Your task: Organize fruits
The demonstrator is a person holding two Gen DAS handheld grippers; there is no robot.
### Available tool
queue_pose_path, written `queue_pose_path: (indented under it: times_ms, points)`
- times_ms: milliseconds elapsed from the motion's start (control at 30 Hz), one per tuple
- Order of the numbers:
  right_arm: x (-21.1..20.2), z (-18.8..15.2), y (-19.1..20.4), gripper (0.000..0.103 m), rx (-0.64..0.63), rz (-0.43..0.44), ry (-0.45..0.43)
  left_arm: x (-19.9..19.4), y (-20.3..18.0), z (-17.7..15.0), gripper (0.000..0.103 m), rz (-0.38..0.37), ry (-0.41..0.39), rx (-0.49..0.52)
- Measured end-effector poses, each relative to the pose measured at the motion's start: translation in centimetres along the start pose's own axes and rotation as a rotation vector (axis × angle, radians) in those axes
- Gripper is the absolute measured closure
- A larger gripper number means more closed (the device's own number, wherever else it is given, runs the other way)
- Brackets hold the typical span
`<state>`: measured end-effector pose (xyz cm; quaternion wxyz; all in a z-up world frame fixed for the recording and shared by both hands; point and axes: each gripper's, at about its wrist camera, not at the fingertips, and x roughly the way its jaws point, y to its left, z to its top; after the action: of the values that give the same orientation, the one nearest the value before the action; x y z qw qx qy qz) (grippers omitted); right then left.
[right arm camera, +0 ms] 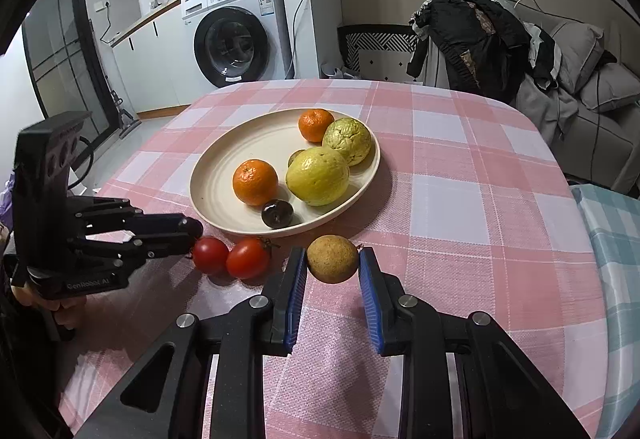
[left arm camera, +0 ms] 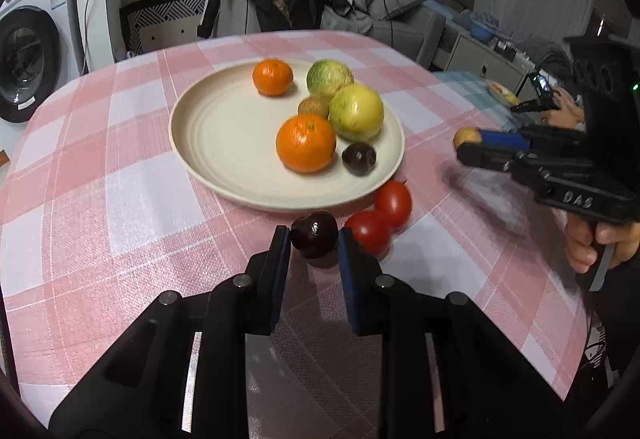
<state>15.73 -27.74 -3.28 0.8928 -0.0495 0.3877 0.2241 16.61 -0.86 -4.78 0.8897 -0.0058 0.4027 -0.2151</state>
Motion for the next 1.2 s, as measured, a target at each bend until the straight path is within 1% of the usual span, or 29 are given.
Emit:
queue_pose_path:
  times_ms: [167, 267, 400, 467, 667, 800, 867, 933, 967, 1000, 1067, 1100, 1200]
  points:
    - [0.1, 0.0, 0.1, 0.075, 0.004, 0.008, -0.003, -0.8, 0.1, 0.3, 0.082, 0.0, -0.035, -0.004]
    - [0.3, 0.2, 0.4, 0.075, -0.005, 0.015, -0.004, -1.5, 0.5, 0.5, 0.082, 0.008, -0.065, -0.024]
    - [0.6, 0.4, 0.9, 0.075, -0.009, 0.032, -0.012, -2.9, 1.1, 0.9, 0.083, 0.011, -0.142, -0.057]
    - [0.9, 0.6, 1.1, 0.075, -0.009, 0.042, -0.016, -3.2, 1.3, 1.0, 0.083, 0.014, -0.165, -0.067]
    - [1.7, 0.7, 1.7, 0.075, -0.022, 0.056, -0.006, -3.0, 1.7, 1.0, 0.083, 0.043, -0.134, -0.071]
    - [1.4, 0.4, 1.7, 0.075, -0.027, 0.057, -0.009, -3.8, 2.2, 0.7, 0.083, 0.074, -0.133, -0.064]
    - [1.1, 0.4, 1.6, 0.075, -0.025, 0.056, -0.015, -5.0, 2.7, 0.2, 0.082, 0.114, -0.138, -0.075]
    - [0.9, 0.4, 1.5, 0.075, -0.02, 0.059, -0.023, -7.0, 3.7, -0.6, 0.073, 0.156, -0.155, -0.104]
    - [0.8, 0.4, 1.4, 0.075, -0.016, 0.059, -0.028, -7.8, 4.2, -1.1, 0.056, 0.178, -0.159, -0.12]
    - [0.6, 0.4, 1.4, 0.075, -0.012, 0.065, -0.033, -8.9, 5.0, -1.9, 0.035, 0.212, -0.174, -0.144]
    - [0.4, 0.4, 1.4, 0.075, -0.012, 0.075, -0.042, -9.9, 6.0, -2.8, 0.016, 0.248, -0.18, -0.172]
    - [0.4, 0.4, 1.5, 0.075, -0.015, 0.078, -0.045, -10.2, 6.6, -3.3, 0.016, 0.275, -0.167, -0.187]
    - [0.5, 0.4, 1.8, 0.075, -0.029, 0.089, -0.038, -9.8, 7.9, -3.1, 0.016, 0.309, -0.138, -0.188]
